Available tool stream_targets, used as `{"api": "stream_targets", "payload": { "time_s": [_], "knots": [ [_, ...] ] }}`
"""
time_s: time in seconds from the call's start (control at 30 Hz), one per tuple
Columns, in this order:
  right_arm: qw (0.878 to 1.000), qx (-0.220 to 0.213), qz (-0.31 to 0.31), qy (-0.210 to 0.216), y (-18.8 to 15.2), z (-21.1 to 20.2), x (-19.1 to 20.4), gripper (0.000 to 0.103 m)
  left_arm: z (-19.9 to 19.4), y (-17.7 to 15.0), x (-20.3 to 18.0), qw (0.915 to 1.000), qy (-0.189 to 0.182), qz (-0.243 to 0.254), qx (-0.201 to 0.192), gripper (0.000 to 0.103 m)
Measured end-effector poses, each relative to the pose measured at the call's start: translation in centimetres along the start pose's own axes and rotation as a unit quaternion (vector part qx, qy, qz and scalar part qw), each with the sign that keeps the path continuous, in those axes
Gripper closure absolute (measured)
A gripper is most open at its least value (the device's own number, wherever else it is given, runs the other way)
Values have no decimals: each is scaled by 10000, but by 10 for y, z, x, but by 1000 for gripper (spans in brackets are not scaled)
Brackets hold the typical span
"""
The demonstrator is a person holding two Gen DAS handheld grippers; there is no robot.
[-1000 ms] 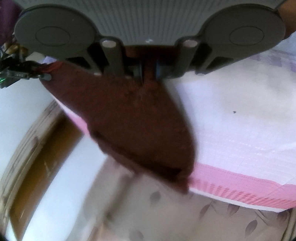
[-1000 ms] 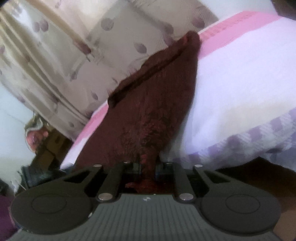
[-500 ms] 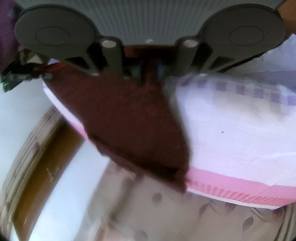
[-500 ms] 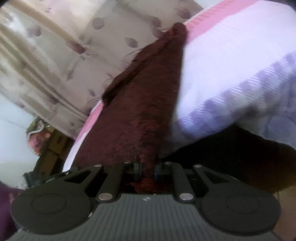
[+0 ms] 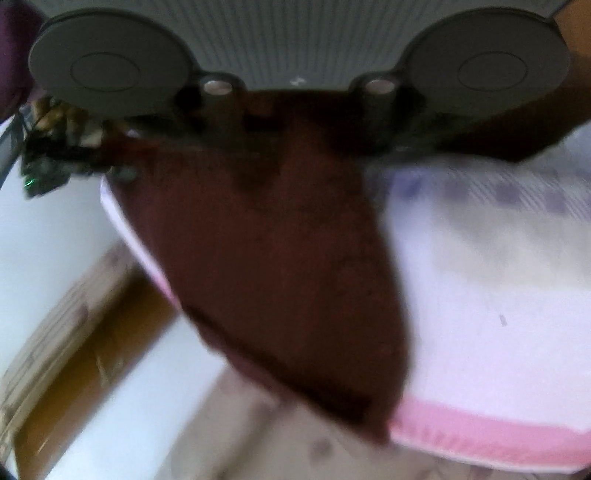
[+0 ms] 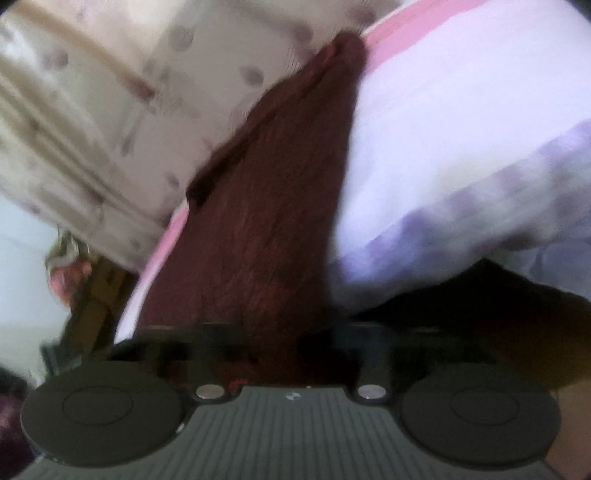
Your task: Fold small clothes
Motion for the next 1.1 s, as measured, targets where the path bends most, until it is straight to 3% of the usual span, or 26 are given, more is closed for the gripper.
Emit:
{"api": "stream_targets", "payload": {
  "time_s": [0.2,0.3,0.37,0.47,0.6,0.83,1.1],
  "knots": [
    [9940,-535,353,889,7,-46,19,87,-32,5,-16,9987,129,340,-357,93],
    [9993,-89,234,291,2,-36,7,87,-31,0,-17,9992,112,274,-255,93],
    [9975,-44,509,488,-2,-34,6,87,-34,1,-24,9986,124,418,-305,93],
    [9983,-196,208,506,-1,-44,16,87,-39,3,-26,9984,-28,388,-411,93],
    [9973,-132,304,652,3,-51,19,87,-51,10,-30,9977,-204,365,-527,93],
    [9924,-421,336,1110,48,-70,38,87,-58,55,-50,9934,-555,185,-987,93],
    [9838,-826,483,1515,136,-65,52,86,-40,151,-42,9851,-777,-89,-1535,93]
  ]
}}
Point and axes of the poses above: each gripper's, at about its wrist camera, not at the fingertips, and z roughly the way its jaws point, x to its left, y to its top, the point moved 5 cm from there along z, roughly the way its jaws point, and after that the axes turned 1 degree about x, right-handed, at the moved point
